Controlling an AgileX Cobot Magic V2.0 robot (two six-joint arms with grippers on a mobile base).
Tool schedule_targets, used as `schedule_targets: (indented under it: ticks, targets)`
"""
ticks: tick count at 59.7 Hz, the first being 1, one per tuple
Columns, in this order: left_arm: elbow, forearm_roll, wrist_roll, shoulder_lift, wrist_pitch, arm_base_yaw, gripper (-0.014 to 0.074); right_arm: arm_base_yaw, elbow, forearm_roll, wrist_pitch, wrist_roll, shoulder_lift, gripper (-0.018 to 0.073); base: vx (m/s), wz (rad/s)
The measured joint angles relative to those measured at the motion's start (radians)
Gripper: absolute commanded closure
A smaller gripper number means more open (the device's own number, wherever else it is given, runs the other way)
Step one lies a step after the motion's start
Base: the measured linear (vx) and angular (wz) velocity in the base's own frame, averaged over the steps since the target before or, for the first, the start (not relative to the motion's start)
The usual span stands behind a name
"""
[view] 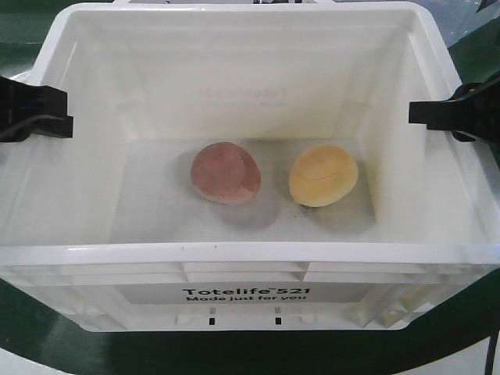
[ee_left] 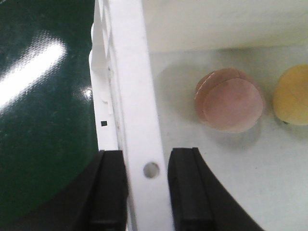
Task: Place moving items into box and shelve
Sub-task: 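Hold the crate rims with both grippers while the base drives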
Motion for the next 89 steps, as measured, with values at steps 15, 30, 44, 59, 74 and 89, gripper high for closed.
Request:
schedule_targets:
  ticks: [15, 30, 44, 59, 74, 89]
  targets:
    - [0.0, 0.007, 0.0, -0.015, -0.002, 0.0, 0.06, 0.0, 0.0, 0.006, 0.002, 0.0, -0.003, 0.0565, 0.0, 0.0]
    - [0.0, 0.007, 0.0, -0.015, -0.001, 0.0, 0.06, 0.0, 0.0, 0.006, 0.004, 0.0, -0.003, 0.0565, 0.0, 0.0]
    - [0.0, 0.006, -0.002, -0.015, 0.006, 0.0, 0.06, 0.0, 0.0, 0.006, 0.007, 0.0, -0.003, 0.0565, 0.0, 0.0]
    - [0.0, 0.006, -0.002, -0.015, 0.006, 0.0, 0.06, 0.0, 0.0, 0.006, 0.008, 0.0, -0.003, 0.0565, 0.0, 0.0]
    - [0.0, 0.006, -0.002, -0.015, 0.006, 0.0, 0.06, 0.0, 0.0, 0.007, 0.008, 0.0, -0.003, 0.0565, 0.0, 0.0]
    - [0.0, 0.006, -0.002, -0.015, 0.006, 0.0, 0.06, 0.0, 0.0, 0.007, 0.008, 0.0, -0.003, 0.0565, 0.0, 0.0]
